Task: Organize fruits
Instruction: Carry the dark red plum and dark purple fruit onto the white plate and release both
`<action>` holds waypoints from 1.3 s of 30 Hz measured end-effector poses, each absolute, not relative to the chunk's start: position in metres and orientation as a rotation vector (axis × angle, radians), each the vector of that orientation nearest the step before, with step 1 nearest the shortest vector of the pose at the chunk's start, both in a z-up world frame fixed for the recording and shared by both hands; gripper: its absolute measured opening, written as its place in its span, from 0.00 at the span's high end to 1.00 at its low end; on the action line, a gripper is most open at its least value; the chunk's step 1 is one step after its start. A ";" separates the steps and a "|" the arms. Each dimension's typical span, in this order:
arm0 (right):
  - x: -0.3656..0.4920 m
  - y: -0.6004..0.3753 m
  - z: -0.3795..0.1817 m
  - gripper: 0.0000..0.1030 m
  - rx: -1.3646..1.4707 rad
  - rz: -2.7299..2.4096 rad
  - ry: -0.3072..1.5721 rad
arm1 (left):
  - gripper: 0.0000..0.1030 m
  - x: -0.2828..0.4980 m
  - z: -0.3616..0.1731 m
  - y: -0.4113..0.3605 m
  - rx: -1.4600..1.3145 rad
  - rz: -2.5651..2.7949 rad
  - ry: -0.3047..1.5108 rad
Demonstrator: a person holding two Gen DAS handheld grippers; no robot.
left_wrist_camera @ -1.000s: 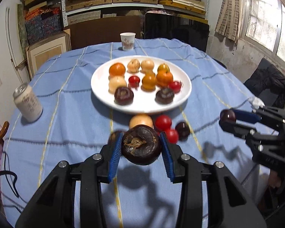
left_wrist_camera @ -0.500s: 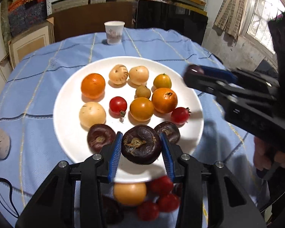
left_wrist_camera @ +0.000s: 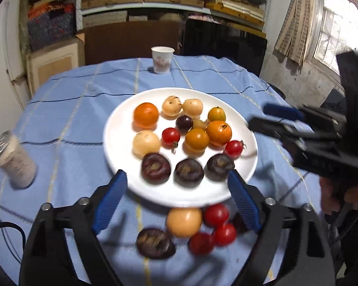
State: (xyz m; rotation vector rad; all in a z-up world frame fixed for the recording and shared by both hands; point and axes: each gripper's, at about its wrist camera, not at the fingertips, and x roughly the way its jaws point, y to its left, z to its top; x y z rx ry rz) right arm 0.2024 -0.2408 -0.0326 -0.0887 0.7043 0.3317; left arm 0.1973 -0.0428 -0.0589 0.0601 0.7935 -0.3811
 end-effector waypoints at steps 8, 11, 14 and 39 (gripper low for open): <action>0.119 -0.215 -0.072 0.47 -0.171 0.345 0.797 | 0.16 0.137 -0.081 -0.010 0.090 -0.343 0.809; 0.118 -0.201 -0.095 0.50 -0.207 0.308 0.849 | 0.16 0.130 -0.096 -0.003 0.088 -0.311 0.842; 0.119 -0.193 -0.105 0.54 -0.199 0.311 0.874 | 0.16 0.124 -0.099 0.001 0.076 -0.312 0.841; 0.115 -0.215 -0.102 0.69 0.028 0.323 0.814 | 0.16 0.142 -0.109 -0.014 0.116 -0.245 0.849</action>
